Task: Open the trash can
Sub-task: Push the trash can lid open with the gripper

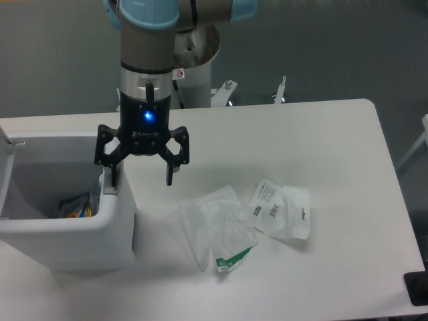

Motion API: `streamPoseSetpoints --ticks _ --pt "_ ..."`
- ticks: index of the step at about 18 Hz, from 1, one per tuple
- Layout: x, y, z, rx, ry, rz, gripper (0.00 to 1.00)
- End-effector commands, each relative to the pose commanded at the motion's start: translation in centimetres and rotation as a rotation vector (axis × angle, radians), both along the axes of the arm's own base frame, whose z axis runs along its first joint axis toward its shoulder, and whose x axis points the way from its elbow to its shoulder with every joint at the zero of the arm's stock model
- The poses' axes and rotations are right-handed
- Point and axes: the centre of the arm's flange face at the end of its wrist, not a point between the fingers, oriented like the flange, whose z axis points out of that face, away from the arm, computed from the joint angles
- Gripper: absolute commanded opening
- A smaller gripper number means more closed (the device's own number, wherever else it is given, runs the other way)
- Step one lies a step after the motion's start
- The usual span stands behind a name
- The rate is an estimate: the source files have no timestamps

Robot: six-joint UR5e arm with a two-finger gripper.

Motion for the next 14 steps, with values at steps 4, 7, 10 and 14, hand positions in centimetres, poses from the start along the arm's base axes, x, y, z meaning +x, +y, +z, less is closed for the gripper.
streamPoseSetpoints --ticks 4,7,10,14 --pt "-4.3 -3.1 3.5 0.048 0.054 0.092 1.0" --pt "-8.2 -5.2 4.5 0.048 0.096 0.13 1.0" --pt "-11.2 -7.5 4.0 0.0 0.148 0.155 1.0" --pt "-15.1 -10.8 3.0 -0.122 0.248 0.147 1.0"
